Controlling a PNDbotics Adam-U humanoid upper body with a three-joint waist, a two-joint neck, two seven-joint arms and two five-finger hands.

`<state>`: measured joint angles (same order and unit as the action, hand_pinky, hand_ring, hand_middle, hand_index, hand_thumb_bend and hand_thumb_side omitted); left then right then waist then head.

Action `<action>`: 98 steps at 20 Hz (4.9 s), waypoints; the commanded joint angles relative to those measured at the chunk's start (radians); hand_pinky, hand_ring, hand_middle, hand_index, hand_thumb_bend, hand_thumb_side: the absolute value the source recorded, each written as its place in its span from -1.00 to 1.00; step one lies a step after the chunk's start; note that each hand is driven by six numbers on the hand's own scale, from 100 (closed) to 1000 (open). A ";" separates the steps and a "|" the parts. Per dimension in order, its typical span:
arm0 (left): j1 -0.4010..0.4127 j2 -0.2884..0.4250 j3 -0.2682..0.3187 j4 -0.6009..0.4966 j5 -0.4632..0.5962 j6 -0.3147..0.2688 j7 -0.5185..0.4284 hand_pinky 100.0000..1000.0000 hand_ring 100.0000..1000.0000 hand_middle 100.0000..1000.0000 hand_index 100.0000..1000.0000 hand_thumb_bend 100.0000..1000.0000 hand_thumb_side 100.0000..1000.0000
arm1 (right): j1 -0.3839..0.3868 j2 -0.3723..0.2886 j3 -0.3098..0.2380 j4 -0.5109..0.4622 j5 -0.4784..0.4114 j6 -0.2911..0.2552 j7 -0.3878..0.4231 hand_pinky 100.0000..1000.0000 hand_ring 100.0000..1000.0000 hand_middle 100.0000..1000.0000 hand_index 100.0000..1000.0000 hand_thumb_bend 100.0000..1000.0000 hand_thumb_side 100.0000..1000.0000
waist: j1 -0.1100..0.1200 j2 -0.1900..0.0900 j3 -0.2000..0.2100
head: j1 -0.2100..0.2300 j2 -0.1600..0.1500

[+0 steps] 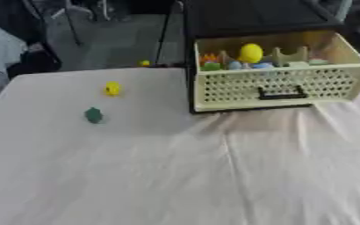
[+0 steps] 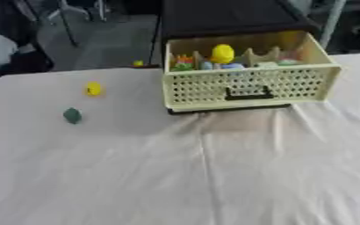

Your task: Pick up objects from table and place into drawer.

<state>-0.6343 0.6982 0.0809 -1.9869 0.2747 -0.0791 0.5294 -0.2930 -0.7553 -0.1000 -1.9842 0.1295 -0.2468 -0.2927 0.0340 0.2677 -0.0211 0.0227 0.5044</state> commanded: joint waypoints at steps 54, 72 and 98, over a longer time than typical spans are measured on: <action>0.102 -0.312 -0.017 -0.013 0.005 0.138 -0.155 -0.61 -0.15 0.41 0.52 -0.96 0.77 | -0.253 -0.350 0.277 -0.016 -0.021 0.413 1.107 0.10 0.25 0.53 0.86 -1.00 1.00 | -0.127 0.028 0.114 | -0.226 -0.002; 0.110 -0.326 -0.018 -0.013 0.011 0.144 -0.180 -0.58 -0.14 0.43 0.53 -1.00 0.82 | -0.290 -0.329 0.264 0.051 0.097 0.433 1.080 0.06 0.28 0.54 0.84 -1.00 1.00 | -0.145 0.064 0.139 | -0.251 -0.045; 0.110 -0.344 -0.019 -0.013 0.009 0.136 -0.198 -0.57 -0.12 0.44 0.54 -1.00 0.85 | -0.319 -0.313 0.256 0.134 0.142 0.391 1.035 0.00 0.49 0.68 0.81 -1.00 1.00 | -0.150 0.105 0.158 | -0.278 -0.080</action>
<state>-0.5108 0.3466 0.0640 -1.9868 0.2860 0.0606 0.3351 -0.5990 -1.0493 0.1722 -1.8580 0.2781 0.1494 0.7474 -0.1240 0.3901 0.1377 -0.2496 0.4389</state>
